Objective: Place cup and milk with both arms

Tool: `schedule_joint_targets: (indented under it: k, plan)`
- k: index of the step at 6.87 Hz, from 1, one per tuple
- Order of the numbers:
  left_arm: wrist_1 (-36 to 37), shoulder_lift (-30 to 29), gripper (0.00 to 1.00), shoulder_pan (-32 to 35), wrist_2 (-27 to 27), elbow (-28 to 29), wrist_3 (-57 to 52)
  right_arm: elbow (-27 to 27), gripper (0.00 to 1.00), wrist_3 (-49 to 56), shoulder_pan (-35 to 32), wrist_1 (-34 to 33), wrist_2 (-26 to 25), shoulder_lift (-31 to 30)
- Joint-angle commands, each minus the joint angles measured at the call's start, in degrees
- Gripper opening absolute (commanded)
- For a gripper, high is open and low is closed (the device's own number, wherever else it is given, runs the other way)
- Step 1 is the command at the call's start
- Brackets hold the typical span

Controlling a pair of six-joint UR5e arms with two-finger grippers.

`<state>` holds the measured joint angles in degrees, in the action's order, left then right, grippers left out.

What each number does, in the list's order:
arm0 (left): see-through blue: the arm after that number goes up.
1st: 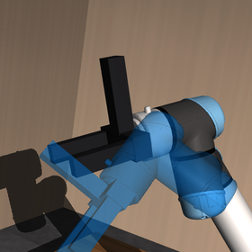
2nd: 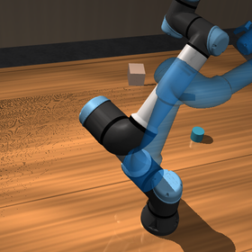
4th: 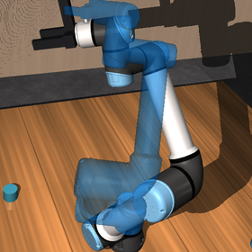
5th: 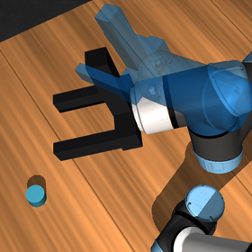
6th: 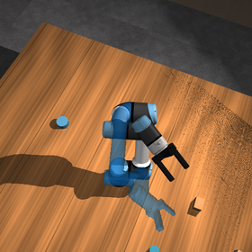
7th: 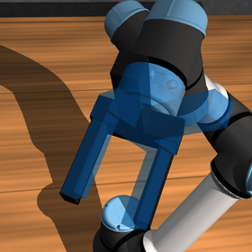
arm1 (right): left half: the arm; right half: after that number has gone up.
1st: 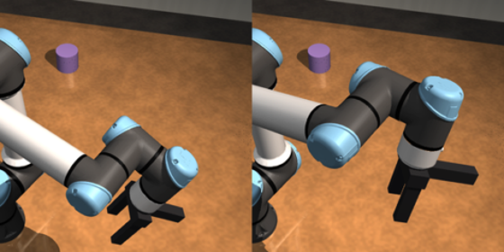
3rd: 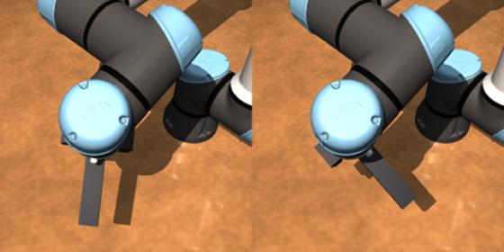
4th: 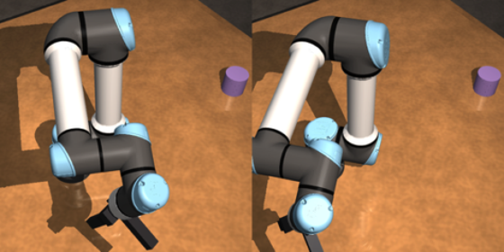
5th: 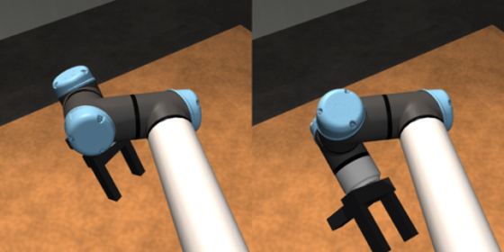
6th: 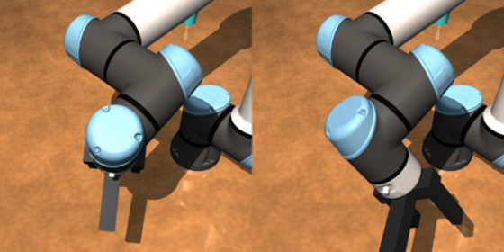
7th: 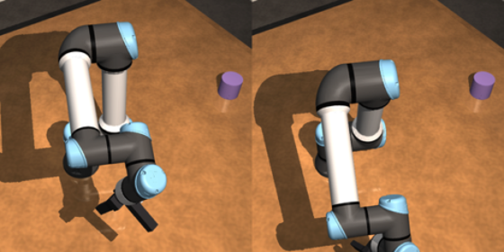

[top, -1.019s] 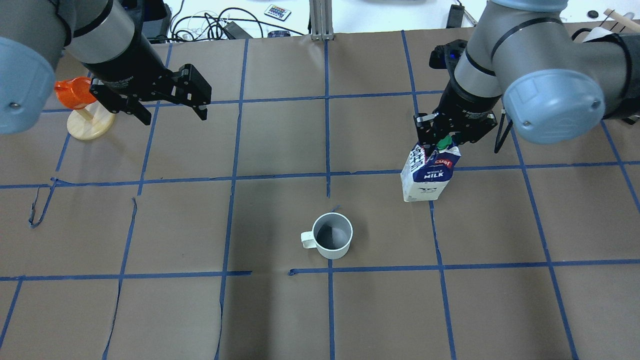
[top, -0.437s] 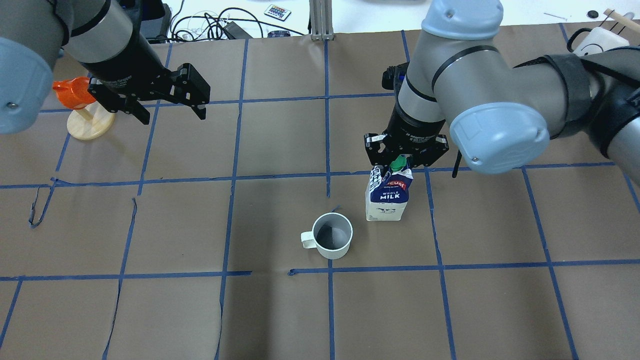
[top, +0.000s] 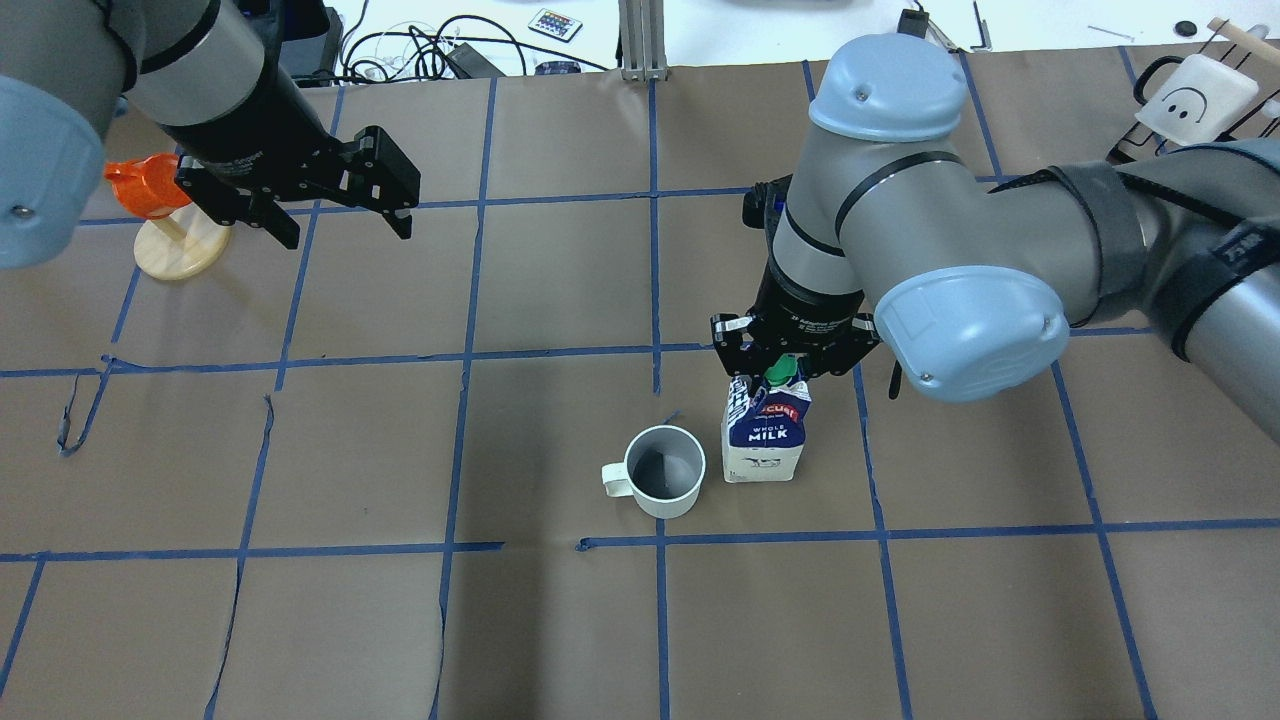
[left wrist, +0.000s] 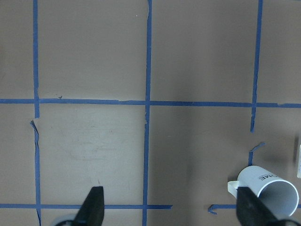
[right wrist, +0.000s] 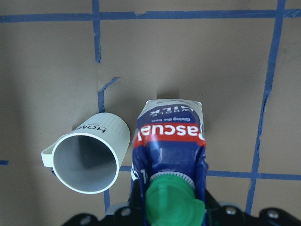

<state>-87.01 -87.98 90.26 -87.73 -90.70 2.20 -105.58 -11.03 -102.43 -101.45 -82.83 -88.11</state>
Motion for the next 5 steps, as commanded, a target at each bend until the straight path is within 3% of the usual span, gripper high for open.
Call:
schedule_joint_targets:
  k: [1,5]
  plan:
    - [0.0,0.0,1.0,0.0,0.1,0.0,0.0,-0.32,0.02,-0.13,-0.4,-0.15,0.12,0.04]
    - [0.0,0.0,1.0,0.0,0.01,0.0,0.0,-0.59,0.02,-2.33,-0.49,-0.59,1.26,0.57]
